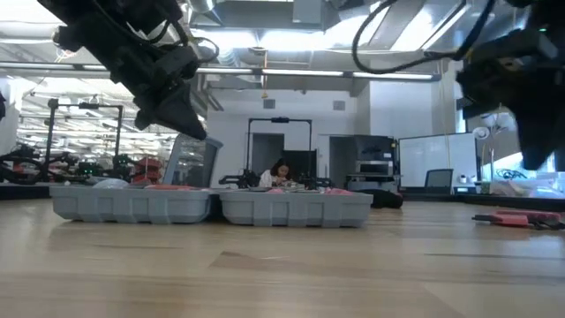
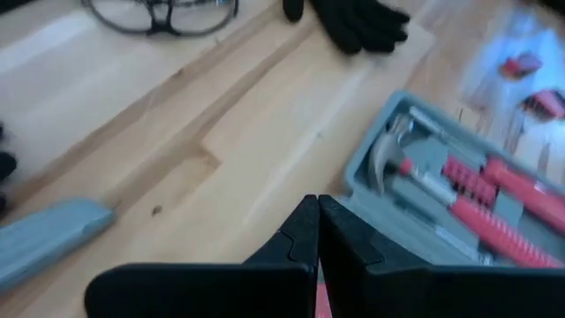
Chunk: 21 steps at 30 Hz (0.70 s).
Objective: Prefit tool cases
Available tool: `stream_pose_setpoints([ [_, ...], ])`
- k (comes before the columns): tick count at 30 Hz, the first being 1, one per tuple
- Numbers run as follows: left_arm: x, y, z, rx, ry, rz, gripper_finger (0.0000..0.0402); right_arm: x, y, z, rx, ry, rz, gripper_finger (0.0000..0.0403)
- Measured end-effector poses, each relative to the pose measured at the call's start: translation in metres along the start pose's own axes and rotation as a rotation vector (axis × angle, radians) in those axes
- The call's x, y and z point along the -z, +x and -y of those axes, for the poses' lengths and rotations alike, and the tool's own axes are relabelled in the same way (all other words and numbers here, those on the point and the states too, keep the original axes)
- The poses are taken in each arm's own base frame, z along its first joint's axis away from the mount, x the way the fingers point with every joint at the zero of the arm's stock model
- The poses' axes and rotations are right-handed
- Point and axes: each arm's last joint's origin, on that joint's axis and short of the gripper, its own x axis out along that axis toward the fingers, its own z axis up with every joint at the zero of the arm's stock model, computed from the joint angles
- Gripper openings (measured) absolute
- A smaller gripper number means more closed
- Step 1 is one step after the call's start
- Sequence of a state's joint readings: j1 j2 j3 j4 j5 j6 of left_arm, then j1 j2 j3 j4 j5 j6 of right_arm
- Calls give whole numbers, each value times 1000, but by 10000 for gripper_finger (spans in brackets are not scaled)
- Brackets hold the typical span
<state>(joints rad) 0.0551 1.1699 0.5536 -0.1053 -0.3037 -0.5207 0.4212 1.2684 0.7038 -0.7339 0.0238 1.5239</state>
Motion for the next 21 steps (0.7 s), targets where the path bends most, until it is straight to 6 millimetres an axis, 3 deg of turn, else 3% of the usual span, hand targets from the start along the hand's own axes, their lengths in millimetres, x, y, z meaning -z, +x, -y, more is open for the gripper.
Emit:
stream_pose_setpoints([
  [3,-5,8,-4,29,-21,-2,0,8,10,3,1,83,-19,0],
  [7,-16,23,-5,48,-18,-67,0,5,12,2,1,179,74,0],
  [15,-65,73,26,115,225,-121,0,7,14,11,106,264,54,0],
  [21,-76,86,34,107,332,-152,0,8,17,18,157,363,27,0],
])
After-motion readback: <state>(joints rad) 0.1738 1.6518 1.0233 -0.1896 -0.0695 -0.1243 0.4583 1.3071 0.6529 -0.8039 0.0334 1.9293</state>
